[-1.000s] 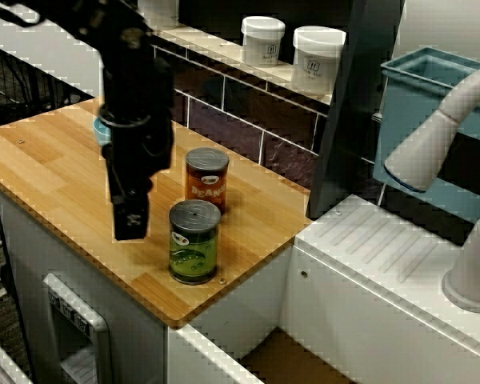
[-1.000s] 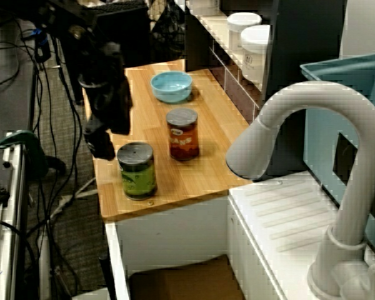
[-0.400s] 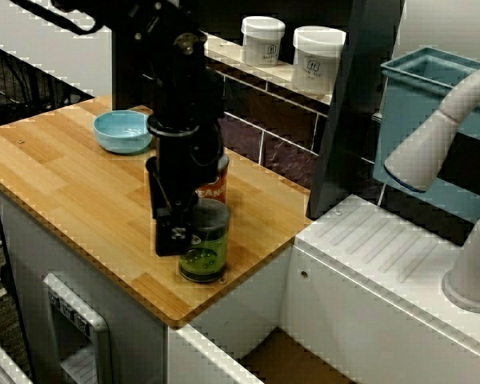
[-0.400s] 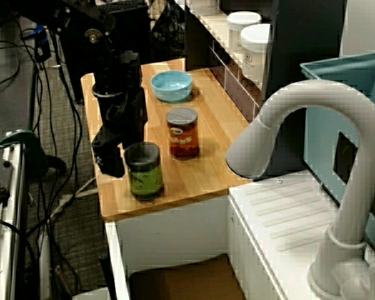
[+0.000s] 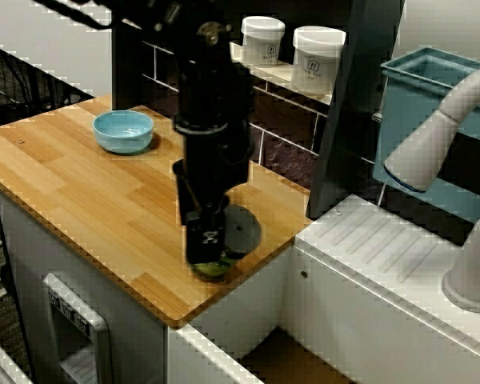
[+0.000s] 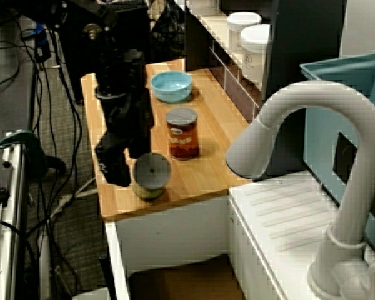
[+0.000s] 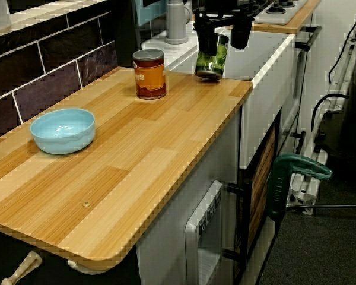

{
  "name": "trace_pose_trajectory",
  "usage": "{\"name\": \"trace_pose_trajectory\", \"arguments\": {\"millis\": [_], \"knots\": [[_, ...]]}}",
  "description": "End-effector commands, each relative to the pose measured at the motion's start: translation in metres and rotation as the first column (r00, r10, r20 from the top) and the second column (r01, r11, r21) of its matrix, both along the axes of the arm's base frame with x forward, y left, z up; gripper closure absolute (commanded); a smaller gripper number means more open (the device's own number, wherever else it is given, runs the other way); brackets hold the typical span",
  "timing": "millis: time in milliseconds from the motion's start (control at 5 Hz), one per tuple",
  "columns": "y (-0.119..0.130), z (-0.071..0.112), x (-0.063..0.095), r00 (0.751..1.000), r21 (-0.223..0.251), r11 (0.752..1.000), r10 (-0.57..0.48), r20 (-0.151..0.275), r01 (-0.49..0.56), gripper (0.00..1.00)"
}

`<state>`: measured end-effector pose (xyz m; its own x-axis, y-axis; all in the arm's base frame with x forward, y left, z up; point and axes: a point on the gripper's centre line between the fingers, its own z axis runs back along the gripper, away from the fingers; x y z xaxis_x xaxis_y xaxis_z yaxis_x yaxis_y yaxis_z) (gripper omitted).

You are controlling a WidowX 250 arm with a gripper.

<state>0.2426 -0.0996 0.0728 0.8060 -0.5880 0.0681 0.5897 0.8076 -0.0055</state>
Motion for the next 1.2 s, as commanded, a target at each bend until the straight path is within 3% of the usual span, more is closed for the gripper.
{"name": "trace_pose_trajectory", "arguments": {"millis": [0,200,400,600,800,1000], "knots": [[-0.017,0.022,0.027,0.999,-0.065,0.997,0.048,0.019,-0.047,0.00],[-0.012,0.026,0.018,0.998,-0.058,0.997,0.050,0.024,-0.049,0.00],[0.012,0.035,0.014,0.993,-0.036,0.993,0.114,0.034,-0.113,0.00],[0.033,0.049,0.018,0.978,0.039,0.980,0.194,0.069,-0.197,0.00],[0.038,0.053,0.027,0.962,0.124,0.957,0.249,0.111,-0.261,0.00],[0.038,0.050,0.035,0.957,0.176,0.943,0.266,0.113,-0.283,0.00]]}}
